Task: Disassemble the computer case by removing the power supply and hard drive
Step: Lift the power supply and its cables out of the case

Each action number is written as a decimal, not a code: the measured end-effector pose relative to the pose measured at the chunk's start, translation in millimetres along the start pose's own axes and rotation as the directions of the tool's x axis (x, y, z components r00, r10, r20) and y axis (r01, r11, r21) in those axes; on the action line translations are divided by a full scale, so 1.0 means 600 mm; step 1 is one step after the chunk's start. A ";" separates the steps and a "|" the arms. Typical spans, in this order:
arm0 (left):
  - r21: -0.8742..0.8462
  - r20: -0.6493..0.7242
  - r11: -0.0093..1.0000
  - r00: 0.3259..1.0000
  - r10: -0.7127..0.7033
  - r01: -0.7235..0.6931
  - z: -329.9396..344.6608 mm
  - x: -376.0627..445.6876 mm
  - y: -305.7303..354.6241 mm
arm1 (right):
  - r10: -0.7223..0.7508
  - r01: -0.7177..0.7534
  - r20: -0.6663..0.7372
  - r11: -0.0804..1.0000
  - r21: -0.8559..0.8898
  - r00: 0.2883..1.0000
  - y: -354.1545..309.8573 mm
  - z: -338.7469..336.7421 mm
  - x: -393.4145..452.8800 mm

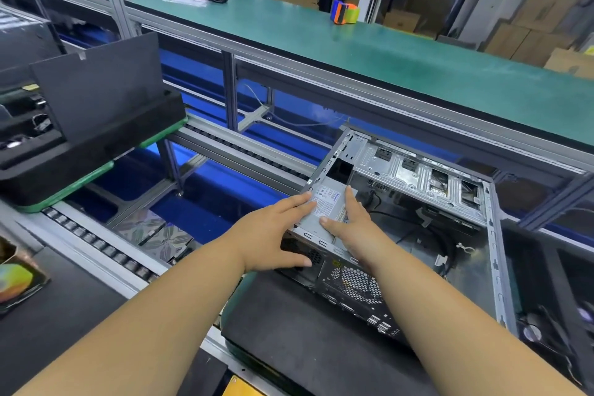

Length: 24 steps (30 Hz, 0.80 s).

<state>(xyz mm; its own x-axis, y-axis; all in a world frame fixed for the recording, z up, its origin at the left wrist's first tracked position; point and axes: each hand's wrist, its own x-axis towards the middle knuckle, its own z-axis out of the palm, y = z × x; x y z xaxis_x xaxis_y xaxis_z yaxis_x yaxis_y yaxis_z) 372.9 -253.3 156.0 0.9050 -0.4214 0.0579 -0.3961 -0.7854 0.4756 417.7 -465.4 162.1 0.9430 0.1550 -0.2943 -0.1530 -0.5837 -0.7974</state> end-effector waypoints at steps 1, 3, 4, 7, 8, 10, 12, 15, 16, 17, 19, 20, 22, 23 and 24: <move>-0.021 -0.001 1.000 1.000 -0.006 0.006 -0.002 -0.001 0.001 | 0.001 -0.001 0.003 1.000 -0.001 1.000 0.001 0.001 0.000; -0.125 -0.036 0.992 0.999 -0.039 0.034 -0.002 0.000 0.004 | 0.008 -0.008 0.014 1.000 -0.003 1.000 0.003 0.000 0.000; -0.182 -0.069 0.982 0.996 -0.059 0.046 -0.002 0.002 0.006 | 0.012 -0.012 0.023 1.000 -0.009 1.000 0.003 0.000 -0.001; -0.239 -0.193 0.967 0.972 -0.138 0.090 -0.004 0.018 0.018 | 0.015 -0.013 0.054 0.999 -0.039 0.998 0.003 0.000 -0.003; -0.242 -0.227 0.964 0.959 -0.168 0.111 -0.006 0.025 0.023 | 0.017 -0.014 0.061 0.998 -0.057 0.998 0.002 0.000 -0.004; -0.199 -0.278 0.971 0.942 -0.187 0.134 -0.010 0.039 0.034 | 0.035 -0.026 0.080 0.993 -0.112 0.996 0.000 -0.004 -0.004; -0.101 -0.286 0.985 0.944 -0.164 0.140 -0.010 0.050 0.042 | 0.064 -0.044 0.103 0.982 -0.183 0.993 -0.001 -0.013 -0.004; -0.005 -0.288 0.986 0.944 -0.159 0.165 -0.002 0.061 0.052 | 0.066 -0.039 0.117 0.975 -0.219 0.991 0.002 -0.025 -0.008; 0.017 -0.295 0.986 0.943 -0.154 0.167 0.003 0.064 0.055 | 0.061 -0.034 0.116 0.974 -0.223 0.991 0.003 -0.027 -0.010; 0.044 -0.294 0.984 0.944 -0.150 0.170 0.008 0.066 0.057 | 0.057 -0.030 0.115 0.974 -0.222 0.992 0.004 -0.028 -0.012; 0.093 -0.266 0.977 0.950 -0.161 0.192 0.015 0.072 0.058 | 0.047 -0.021 0.117 0.976 -0.215 0.992 0.005 -0.028 -0.014; 0.097 -0.243 0.973 0.953 -0.182 0.210 0.017 0.074 0.058 | 0.044 -0.018 0.120 0.977 -0.212 0.992 0.006 -0.029 -0.015; 0.059 -0.185 0.965 0.953 -0.240 0.255 0.019 0.078 0.056 | 0.040 -0.013 0.123 0.977 -0.212 0.992 0.009 -0.029 -0.016; 0.039 -0.157 0.960 0.951 -0.268 0.277 0.019 0.079 0.055 | 0.035 -0.008 0.122 0.977 -0.212 0.992 0.011 -0.028 -0.015; 0.033 -0.132 0.954 0.948 -0.290 0.297 0.019 0.079 0.055 | 0.029 -0.002 0.123 0.977 -0.213 0.992 0.012 -0.028 -0.014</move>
<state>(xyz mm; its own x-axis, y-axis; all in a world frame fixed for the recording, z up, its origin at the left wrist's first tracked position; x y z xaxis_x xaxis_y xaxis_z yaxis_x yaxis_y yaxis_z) 401.3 -304.4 164.2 0.9932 -0.1115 0.0328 -0.1145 -0.8895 0.4425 413.6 -484.4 167.7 0.8946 0.2347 -0.3802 -0.0890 -0.7402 -0.6664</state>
